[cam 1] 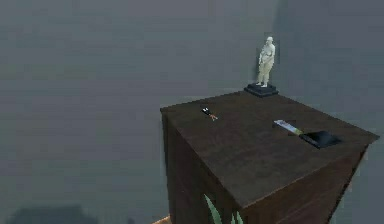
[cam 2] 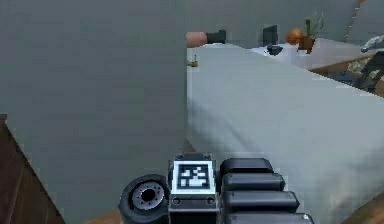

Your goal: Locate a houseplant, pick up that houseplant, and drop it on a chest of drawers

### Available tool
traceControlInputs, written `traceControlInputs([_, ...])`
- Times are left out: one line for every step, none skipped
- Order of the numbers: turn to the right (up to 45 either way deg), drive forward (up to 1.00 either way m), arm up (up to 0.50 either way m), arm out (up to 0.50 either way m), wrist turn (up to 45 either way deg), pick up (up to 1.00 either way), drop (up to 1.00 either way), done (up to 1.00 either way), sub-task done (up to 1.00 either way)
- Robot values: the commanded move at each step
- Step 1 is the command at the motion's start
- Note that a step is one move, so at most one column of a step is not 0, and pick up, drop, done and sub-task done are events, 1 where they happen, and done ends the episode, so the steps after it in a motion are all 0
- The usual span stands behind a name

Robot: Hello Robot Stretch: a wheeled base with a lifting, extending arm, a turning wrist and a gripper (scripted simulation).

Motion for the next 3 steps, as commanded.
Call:
traceControlInputs([-6.0, 0.0, 0.0, 0.0, 0.0, 0.0, 0.0, 0.0, 0.0])
traceControlInputs([9.0, 0.0, 0.0, 0.0, 0.0, 0.0, 0.0, 0.0, 0.0])
traceControlInputs([45.0, 0.0, 0.0, 0.0, 0.0, 0.0, 0.0, 0.0, 0.0])
